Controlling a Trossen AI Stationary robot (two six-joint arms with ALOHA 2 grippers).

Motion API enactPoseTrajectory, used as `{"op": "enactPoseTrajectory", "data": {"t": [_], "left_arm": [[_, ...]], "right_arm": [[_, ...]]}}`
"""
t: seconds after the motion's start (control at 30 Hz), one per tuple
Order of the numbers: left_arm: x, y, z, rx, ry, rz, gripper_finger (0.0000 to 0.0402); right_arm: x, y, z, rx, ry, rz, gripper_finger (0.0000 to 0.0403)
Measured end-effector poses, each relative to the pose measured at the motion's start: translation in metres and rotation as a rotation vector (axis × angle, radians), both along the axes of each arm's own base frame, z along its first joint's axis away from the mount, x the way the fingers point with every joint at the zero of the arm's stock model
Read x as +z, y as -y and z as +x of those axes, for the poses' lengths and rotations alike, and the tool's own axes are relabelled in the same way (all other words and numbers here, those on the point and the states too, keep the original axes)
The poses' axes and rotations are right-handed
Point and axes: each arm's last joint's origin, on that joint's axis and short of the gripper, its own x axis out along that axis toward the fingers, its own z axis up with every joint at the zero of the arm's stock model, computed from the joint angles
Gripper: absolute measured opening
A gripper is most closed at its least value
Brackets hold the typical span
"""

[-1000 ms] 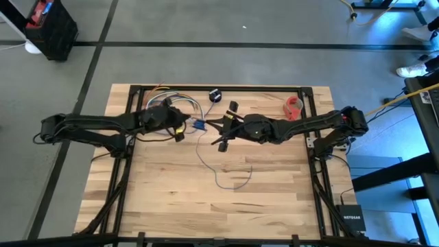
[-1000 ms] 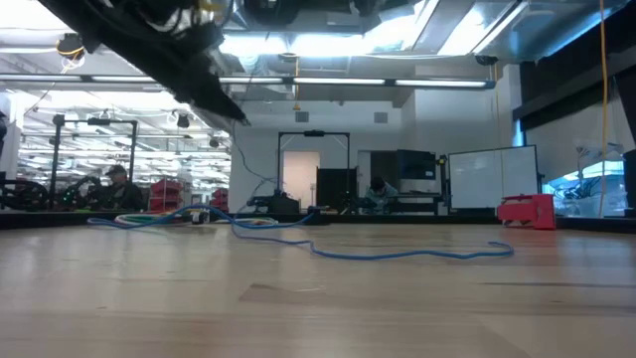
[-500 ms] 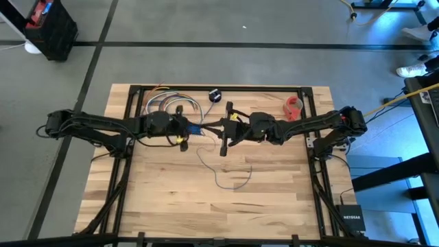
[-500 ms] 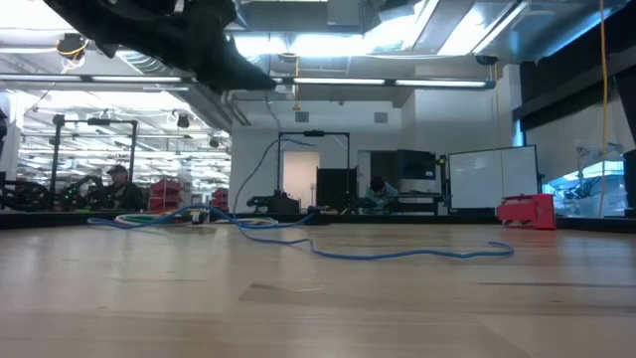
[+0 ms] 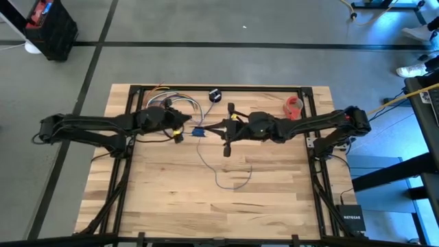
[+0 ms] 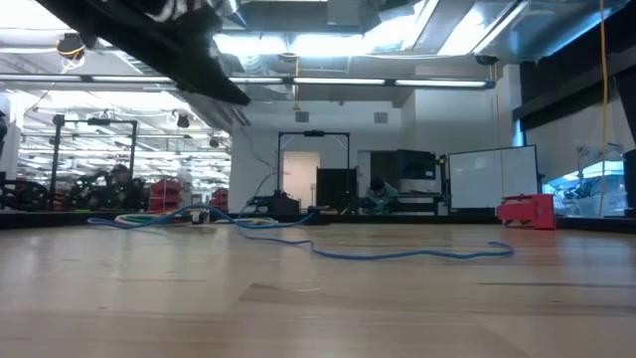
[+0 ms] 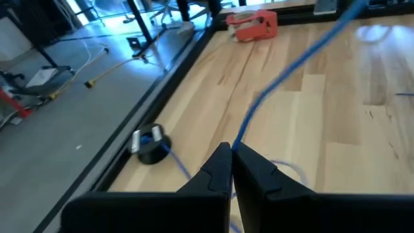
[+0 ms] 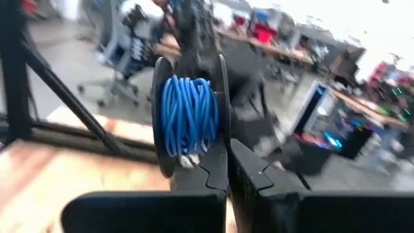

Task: Coil cords
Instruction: Coil the blue wire onto the black spool

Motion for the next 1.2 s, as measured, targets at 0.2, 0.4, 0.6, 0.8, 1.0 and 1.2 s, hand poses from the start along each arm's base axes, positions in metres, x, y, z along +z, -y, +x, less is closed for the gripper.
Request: {"op": "enactPoseTrajectory", "data": {"t": [0.2, 0.4, 0.6, 0.8, 1.0, 1.2], "left_arm": [[0.020, 0.006, -0.035, 0.016, 0.047, -0.007, 0.0001], [0.036, 0.011, -0.047, -0.057, 0.176, -0.032, 0.0001], [0.036, 0.012, -0.046, -0.067, 0.203, -0.077, 0.0001], [0.040, 0.019, -0.035, -0.169, 0.270, -0.124, 0.0001], [0.035, 0.027, -0.013, -0.229, 0.293, -0.126, 0.0001], [0.029, 0.028, 0.015, -0.252, 0.370, -0.105, 0.0001]], "right_arm": [[-0.017, 0.005, -0.005, -0.161, -0.198, -0.034, 0.0003], [-0.040, 0.014, 0.004, -0.310, -0.298, -0.071, 0.0003], [-0.060, 0.026, 0.018, -0.438, -0.304, -0.086, 0.0003], [-0.074, 0.047, 0.027, -0.536, -0.300, -0.078, 0.0003], [-0.079, 0.060, 0.029, -0.567, -0.294, -0.059, 0.0003], [-0.077, 0.058, 0.031, -0.524, -0.259, -0.031, 0.0003]]}}
